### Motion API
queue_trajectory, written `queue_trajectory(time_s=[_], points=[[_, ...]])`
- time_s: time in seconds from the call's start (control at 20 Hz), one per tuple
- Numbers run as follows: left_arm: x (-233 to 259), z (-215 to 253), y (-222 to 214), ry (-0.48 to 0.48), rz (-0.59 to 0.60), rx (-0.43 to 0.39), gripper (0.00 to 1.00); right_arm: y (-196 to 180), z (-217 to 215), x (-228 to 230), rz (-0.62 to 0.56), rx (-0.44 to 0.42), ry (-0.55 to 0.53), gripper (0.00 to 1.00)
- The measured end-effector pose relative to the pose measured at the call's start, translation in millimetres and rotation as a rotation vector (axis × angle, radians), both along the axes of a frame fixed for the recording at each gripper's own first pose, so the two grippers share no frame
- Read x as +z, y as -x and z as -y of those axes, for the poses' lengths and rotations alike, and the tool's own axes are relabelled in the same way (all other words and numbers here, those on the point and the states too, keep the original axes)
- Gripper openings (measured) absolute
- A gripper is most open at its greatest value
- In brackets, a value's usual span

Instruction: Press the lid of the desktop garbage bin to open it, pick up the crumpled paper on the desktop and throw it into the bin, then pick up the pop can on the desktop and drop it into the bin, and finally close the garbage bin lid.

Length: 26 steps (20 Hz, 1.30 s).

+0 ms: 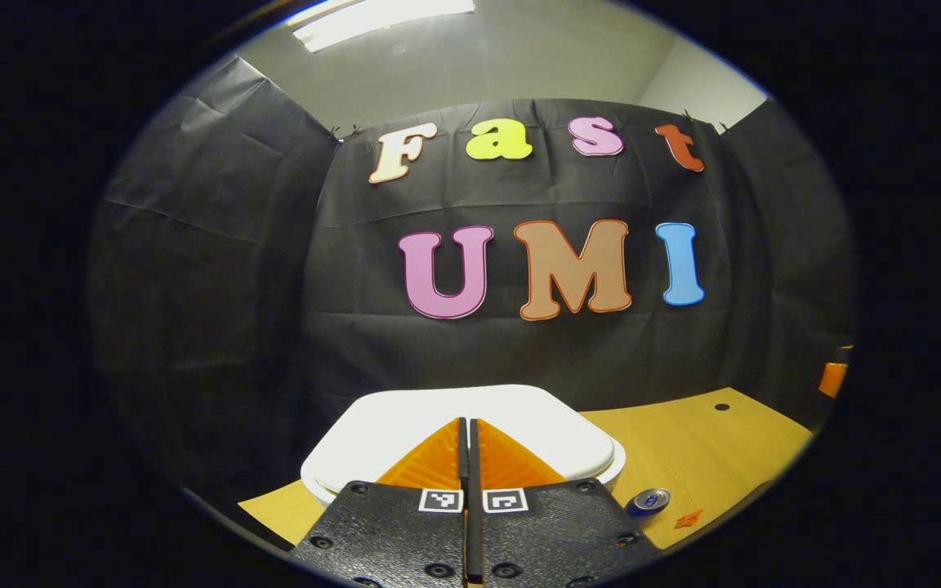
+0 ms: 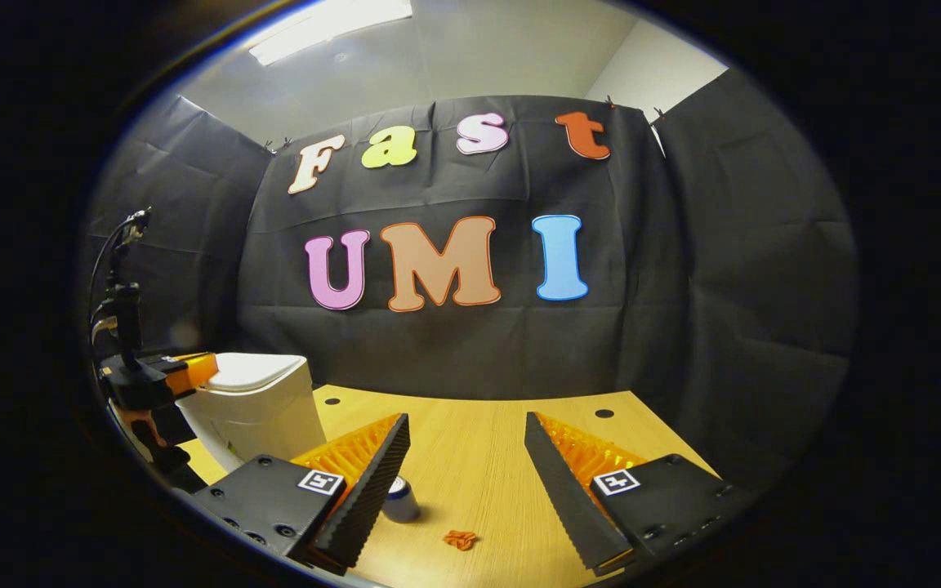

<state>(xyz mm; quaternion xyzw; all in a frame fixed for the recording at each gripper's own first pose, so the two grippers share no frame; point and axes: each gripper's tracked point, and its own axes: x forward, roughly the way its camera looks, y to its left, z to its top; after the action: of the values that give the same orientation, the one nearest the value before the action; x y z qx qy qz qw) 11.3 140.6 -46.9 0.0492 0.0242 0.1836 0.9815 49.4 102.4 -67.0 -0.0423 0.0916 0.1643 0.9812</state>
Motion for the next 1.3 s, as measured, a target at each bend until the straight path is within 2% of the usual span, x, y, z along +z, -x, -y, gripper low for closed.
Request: queue_trajectory(time_s=[0.3,0.55,0.65,0.8,0.9,1.0,1.2,1.25,1.3], points=[[81.3,-15.5,6.4,-0.002,0.154,0.027,0.0,0.1,4.6,-9.0,-0.022,-0.01,0.015,0.95],[89.4,-7.0,11.6,0.045,0.146,-0.028,0.03,-3.0,4.7,-14.3,-0.035,-0.012,0.007,0.96],[88.6,3.1,11.6,0.052,0.14,-0.068,0.28,-4.0,3.8,-18.4,-0.043,-0.008,0.007,0.95],[90.3,12.0,11.3,0.036,0.143,-0.086,0.78,-6.6,1.9,-27.8,-0.059,0.0,0.012,0.95],[95.0,10.7,15.1,0.01,0.153,-0.069,0.92,-9.1,1.8,-33.0,-0.062,0.002,0.008,0.95],[96.4,11.4,19.0,0.007,0.152,-0.055,0.98,-14.1,4.0,-44.9,-0.085,0.005,0.0,0.95],[106.5,1.8,40.1,-0.016,0.166,0.0,0.98,-23.2,4.7,-76.9,-0.142,0.016,-0.008,0.95],[108.8,-2.3,47.2,-0.025,0.168,0.018,0.95,-25.7,4.5,-88.0,-0.161,0.021,-0.007,0.95],[111.8,-4.8,53.3,-0.034,0.172,0.034,0.98,-28.1,3.6,-101.4,-0.188,0.032,-0.006,0.95]])
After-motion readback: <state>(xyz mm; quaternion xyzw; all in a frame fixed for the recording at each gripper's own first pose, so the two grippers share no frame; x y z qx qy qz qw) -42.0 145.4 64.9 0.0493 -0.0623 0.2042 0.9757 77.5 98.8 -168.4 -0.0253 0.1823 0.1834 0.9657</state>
